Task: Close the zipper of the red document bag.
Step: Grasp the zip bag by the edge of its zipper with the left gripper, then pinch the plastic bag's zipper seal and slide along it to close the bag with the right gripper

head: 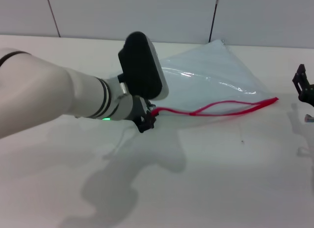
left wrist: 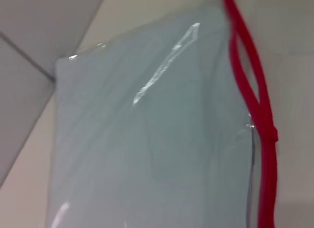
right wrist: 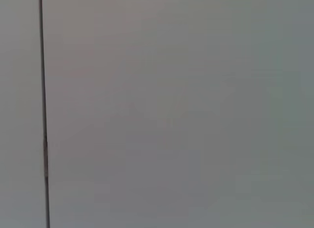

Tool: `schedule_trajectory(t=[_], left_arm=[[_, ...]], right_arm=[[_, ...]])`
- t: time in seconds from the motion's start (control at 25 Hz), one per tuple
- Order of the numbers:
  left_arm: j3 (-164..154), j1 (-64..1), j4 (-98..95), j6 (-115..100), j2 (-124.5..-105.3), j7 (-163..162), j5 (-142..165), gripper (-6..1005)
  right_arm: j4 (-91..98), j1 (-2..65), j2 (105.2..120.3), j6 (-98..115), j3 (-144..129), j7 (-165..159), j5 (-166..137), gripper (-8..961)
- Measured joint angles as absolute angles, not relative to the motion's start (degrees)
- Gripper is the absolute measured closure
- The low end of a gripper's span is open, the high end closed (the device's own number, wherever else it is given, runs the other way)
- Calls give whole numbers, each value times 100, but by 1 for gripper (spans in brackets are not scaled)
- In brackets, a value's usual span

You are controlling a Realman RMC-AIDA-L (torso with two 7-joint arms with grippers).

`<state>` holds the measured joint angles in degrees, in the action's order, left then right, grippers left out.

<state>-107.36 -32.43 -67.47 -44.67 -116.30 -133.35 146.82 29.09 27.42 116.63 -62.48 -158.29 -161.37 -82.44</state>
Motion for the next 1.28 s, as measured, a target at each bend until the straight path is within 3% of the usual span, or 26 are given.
schedule_trajectory(t=[0.24,0.36,0.68,0.8,1.28], left_arm=[[-10719,-3227,-6869,-4422,-11635,-13930,15084,874],[-10709,-3197,-7001,-4365,-11628,-14156,15124,926],[-10665,-2756,-7516,-3823,-11621,-14136,15287,933],[-10705,-2599,-7682,-3559,-11620,-14118,15337,935],[-10779,-2313,-7881,-3196,-11622,-14114,15346,942]], right_arm=[[2980,2835,11654,-6286,-15829,-16129,-8246,167],[3091,2895,11624,-6323,-15829,-16128,-8253,219],[3687,2948,11515,-6282,-15562,-16128,-8282,280],[4079,2923,11336,-6206,-15540,-16128,-8266,280],[5773,2865,10353,-5142,-15371,-16132,-8532,282]])
